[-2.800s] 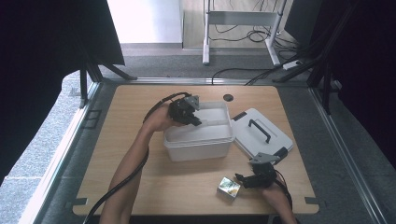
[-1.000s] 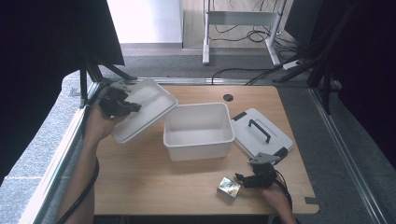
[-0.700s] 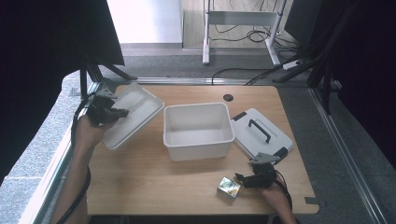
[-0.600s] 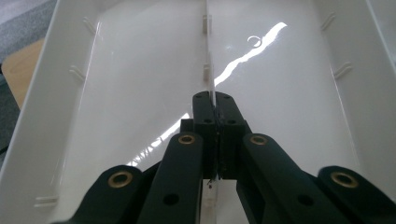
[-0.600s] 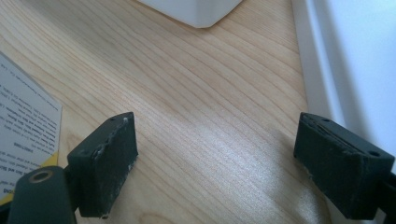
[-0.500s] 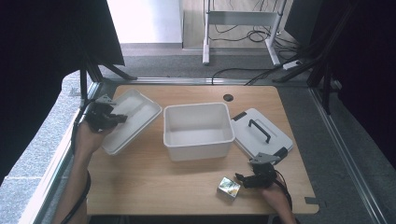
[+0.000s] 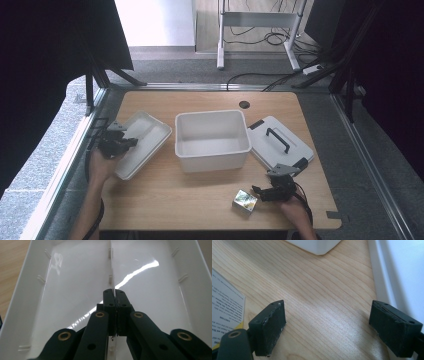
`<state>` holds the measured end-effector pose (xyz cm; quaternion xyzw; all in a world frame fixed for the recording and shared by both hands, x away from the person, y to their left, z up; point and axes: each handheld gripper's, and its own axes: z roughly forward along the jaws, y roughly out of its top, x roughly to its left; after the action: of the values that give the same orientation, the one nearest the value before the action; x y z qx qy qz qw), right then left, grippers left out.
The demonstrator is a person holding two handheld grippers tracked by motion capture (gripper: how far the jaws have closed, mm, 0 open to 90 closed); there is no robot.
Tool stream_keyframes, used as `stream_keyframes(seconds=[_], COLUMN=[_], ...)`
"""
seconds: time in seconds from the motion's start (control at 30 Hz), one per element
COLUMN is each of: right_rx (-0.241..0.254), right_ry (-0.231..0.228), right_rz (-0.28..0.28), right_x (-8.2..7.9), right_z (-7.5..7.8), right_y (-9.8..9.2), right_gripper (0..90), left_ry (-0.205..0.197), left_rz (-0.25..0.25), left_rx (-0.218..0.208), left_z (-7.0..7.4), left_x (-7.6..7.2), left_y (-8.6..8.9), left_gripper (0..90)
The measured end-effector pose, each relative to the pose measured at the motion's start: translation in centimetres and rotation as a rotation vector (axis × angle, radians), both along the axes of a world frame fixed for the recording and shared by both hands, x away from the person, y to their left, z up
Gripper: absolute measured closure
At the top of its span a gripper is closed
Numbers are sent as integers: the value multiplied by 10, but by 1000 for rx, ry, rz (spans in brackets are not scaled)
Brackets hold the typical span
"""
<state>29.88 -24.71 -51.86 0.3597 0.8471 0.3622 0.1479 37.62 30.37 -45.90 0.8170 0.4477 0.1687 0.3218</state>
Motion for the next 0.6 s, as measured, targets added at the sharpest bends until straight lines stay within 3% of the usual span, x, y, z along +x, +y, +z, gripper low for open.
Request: stream_keyframes(seconds=[0.37, 0.6], right_rx=[-1, -1], right_ry=[0, 0], right_rz=[1, -1], right_x=[0, 0], right_z=[0, 0], right_y=[0, 0], right_gripper=[139, 139], left_ry=[28, 32], left_rz=[26, 35], left_rx=[-1, -2], left_z=[-35, -42], left_x=[-4, -6], left_y=[0, 2], left_gripper=[888, 888])
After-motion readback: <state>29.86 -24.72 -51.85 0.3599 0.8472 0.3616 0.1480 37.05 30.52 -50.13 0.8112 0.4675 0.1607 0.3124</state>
